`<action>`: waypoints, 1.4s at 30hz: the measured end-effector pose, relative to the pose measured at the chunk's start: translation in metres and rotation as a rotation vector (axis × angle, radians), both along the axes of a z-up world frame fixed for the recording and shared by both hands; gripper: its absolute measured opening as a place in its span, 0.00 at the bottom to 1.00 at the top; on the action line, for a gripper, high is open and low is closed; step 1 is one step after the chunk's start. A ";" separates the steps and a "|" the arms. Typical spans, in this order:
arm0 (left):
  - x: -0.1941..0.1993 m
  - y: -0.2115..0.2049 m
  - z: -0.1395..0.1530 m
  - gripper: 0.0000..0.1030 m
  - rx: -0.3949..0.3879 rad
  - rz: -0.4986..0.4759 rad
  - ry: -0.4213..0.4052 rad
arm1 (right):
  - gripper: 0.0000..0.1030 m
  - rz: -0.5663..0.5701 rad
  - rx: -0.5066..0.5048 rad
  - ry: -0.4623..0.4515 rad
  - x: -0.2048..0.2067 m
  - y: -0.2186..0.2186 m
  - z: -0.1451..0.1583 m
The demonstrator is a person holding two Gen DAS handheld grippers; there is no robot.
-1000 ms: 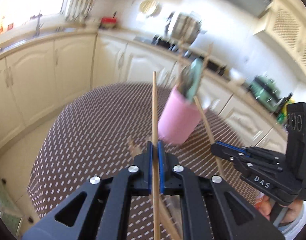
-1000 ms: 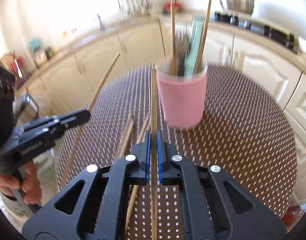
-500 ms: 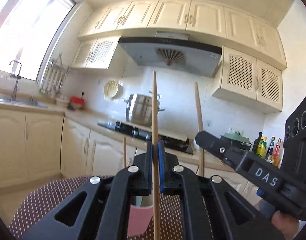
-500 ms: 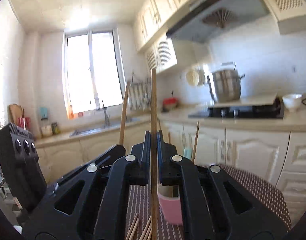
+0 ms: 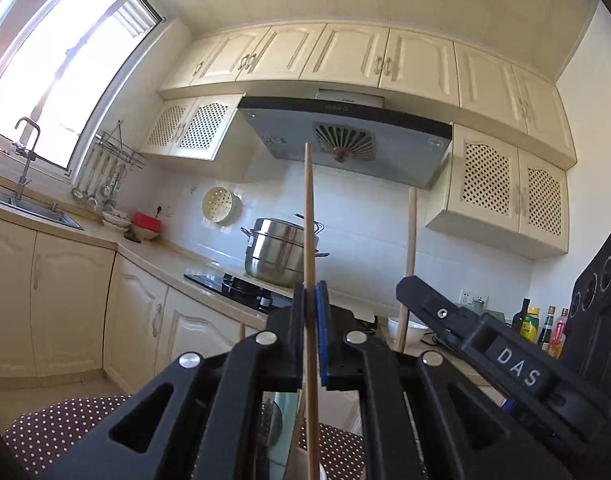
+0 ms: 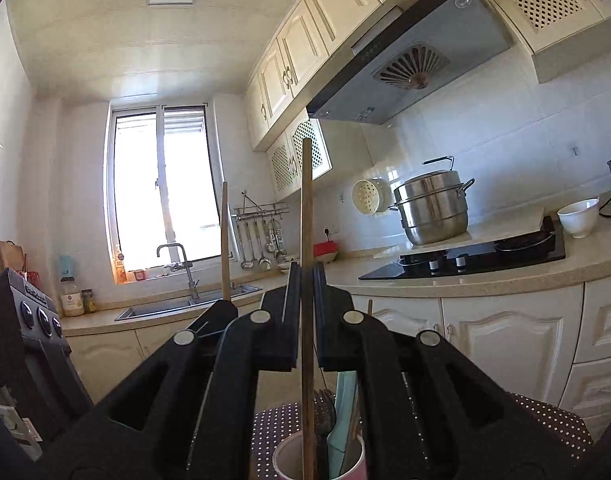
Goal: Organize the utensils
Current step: 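Lift both held chopsticks and carry them above the pink cup, then open the left tool over the cup while the right tool then releases its chopstick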
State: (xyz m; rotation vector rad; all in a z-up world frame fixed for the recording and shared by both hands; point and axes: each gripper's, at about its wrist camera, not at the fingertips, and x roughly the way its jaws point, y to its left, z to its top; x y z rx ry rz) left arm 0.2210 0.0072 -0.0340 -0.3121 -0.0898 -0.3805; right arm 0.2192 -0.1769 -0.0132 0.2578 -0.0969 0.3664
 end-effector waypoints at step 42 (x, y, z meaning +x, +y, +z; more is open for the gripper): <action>0.018 0.018 -0.015 0.53 0.147 0.153 0.124 | 0.07 -0.037 -0.075 0.063 0.020 0.016 -0.025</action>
